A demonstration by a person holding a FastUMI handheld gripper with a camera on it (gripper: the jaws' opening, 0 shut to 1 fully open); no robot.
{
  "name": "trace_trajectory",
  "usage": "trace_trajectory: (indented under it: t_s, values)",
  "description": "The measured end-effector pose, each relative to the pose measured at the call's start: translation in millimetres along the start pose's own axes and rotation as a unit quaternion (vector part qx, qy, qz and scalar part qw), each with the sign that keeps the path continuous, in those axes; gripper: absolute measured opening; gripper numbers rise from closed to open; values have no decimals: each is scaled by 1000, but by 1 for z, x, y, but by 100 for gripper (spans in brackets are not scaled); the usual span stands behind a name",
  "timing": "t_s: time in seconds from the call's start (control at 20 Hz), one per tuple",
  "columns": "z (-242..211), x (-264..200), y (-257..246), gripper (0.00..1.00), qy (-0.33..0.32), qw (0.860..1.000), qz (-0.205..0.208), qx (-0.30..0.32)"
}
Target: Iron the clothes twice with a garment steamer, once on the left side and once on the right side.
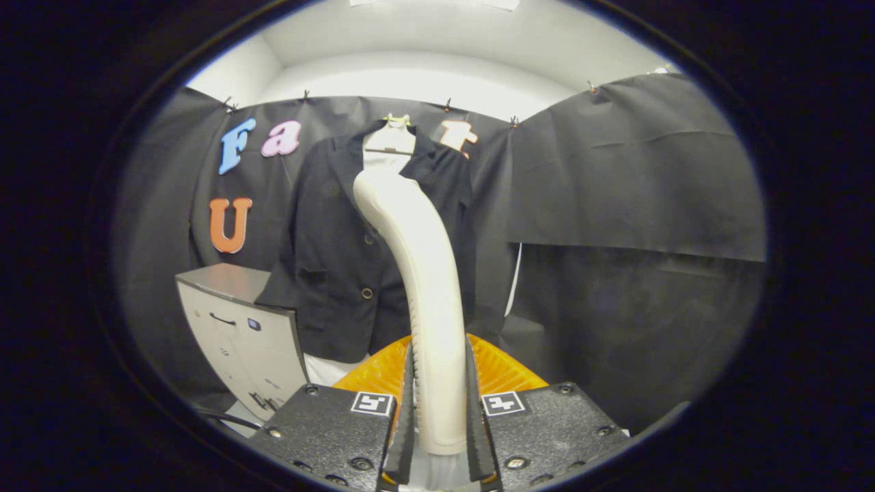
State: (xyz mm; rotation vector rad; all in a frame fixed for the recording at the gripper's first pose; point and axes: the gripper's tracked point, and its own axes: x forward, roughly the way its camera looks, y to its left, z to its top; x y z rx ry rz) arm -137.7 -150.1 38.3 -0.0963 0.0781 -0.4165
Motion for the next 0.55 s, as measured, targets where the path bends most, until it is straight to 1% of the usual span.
trace_trajectory:
  t_s: [0.25, 0.35, 0.55]
  values:
    - [17, -21, -17, 34, -20, 999, 39, 27]
    - [11, -29, -20, 34, -20, 998, 57, 33]
    - [-12, -36, -32, 34, 4, 997, 73, 29]
